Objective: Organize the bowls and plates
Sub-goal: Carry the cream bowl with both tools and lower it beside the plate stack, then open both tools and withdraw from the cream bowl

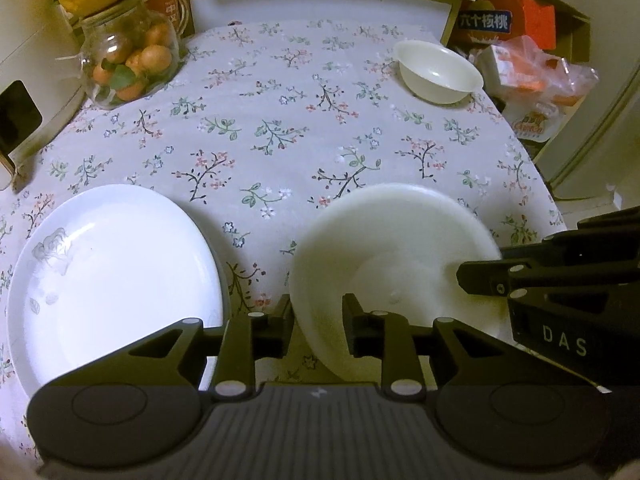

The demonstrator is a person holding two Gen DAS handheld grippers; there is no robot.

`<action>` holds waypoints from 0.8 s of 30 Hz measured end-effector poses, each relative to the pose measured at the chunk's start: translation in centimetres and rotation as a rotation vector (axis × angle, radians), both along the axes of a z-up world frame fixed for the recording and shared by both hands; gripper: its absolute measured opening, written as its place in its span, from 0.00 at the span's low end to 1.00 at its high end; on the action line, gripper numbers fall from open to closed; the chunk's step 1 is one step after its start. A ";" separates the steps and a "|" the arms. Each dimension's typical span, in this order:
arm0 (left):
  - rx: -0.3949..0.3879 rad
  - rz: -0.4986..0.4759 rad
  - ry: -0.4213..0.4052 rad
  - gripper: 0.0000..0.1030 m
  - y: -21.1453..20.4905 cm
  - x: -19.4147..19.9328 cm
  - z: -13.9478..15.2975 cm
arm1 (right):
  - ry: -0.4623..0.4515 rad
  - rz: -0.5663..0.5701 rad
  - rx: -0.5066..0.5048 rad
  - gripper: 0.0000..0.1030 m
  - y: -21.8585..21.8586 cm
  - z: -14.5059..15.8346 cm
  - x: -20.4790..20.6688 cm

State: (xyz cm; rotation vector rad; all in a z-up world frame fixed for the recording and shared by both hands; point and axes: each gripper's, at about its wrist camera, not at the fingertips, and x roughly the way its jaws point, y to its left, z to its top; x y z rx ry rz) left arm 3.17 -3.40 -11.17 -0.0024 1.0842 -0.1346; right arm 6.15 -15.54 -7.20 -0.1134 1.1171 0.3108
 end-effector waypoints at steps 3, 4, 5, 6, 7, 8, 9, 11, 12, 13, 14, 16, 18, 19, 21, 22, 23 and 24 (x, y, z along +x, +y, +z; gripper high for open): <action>0.000 0.000 -0.010 0.23 0.0 0.1 0.1 | -0.009 -0.004 -0.017 0.16 -0.1 0.0 0.0; 0.000 0.001 -0.010 0.23 0.0 0.1 0.1 | -0.010 -0.005 -0.017 0.17 -0.1 0.0 0.0; -0.001 0.002 -0.010 0.24 0.0 0.1 0.1 | -0.009 -0.005 -0.015 0.17 -0.1 0.0 0.0; -0.002 0.004 -0.010 0.24 0.1 0.1 0.1 | -0.009 -0.005 -0.016 0.17 -0.1 -0.1 0.0; -0.001 0.005 -0.010 0.24 0.1 0.1 0.1 | -0.010 -0.003 -0.019 0.17 0.0 -0.1 0.0; -0.001 0.006 -0.012 0.25 0.1 0.1 0.1 | -0.011 -0.003 -0.023 0.17 0.1 -0.1 0.0; -0.002 0.007 -0.015 0.26 0.2 0.1 0.2 | -0.012 -0.002 -0.026 0.17 0.1 -0.1 0.0; -0.005 0.016 -0.020 0.27 0.3 0.1 0.3 | -0.014 -0.001 -0.029 0.17 0.2 -0.1 0.0; -0.009 0.019 -0.021 0.29 0.4 0.1 0.4 | -0.015 -0.002 -0.029 0.17 0.1 0.0 0.0; -0.012 0.022 -0.022 0.29 0.4 0.0 0.5 | -0.017 -0.003 -0.029 0.17 0.1 0.0 0.0; -0.014 0.025 -0.025 0.29 0.4 0.0 0.6 | -0.020 -0.004 -0.030 0.17 0.2 0.1 0.0; -0.018 0.031 -0.030 0.30 0.4 0.0 0.8 | -0.026 -0.007 -0.032 0.17 0.2 0.2 0.0; -0.023 0.034 -0.036 0.30 0.5 0.1 1.0 | -0.028 -0.008 -0.033 0.17 0.1 0.2 0.0; -0.023 0.036 -0.039 0.30 0.5 0.1 1.1 | -0.029 -0.009 -0.033 0.17 0.1 0.3 0.0; -0.026 0.041 -0.042 0.30 0.6 0.2 1.2 | -0.031 -0.011 -0.035 0.17 0.2 0.3 0.0; -0.027 0.044 -0.044 0.30 0.7 0.2 1.2 | -0.033 -0.012 -0.036 0.18 0.2 0.3 0.0; -0.028 0.047 -0.046 0.30 0.7 0.3 1.3 | -0.035 -0.012 -0.036 0.18 0.2 0.4 0.0; -0.030 0.050 -0.048 0.30 0.8 0.3 1.4 | -0.036 -0.013 -0.035 0.18 0.1 0.4 0.0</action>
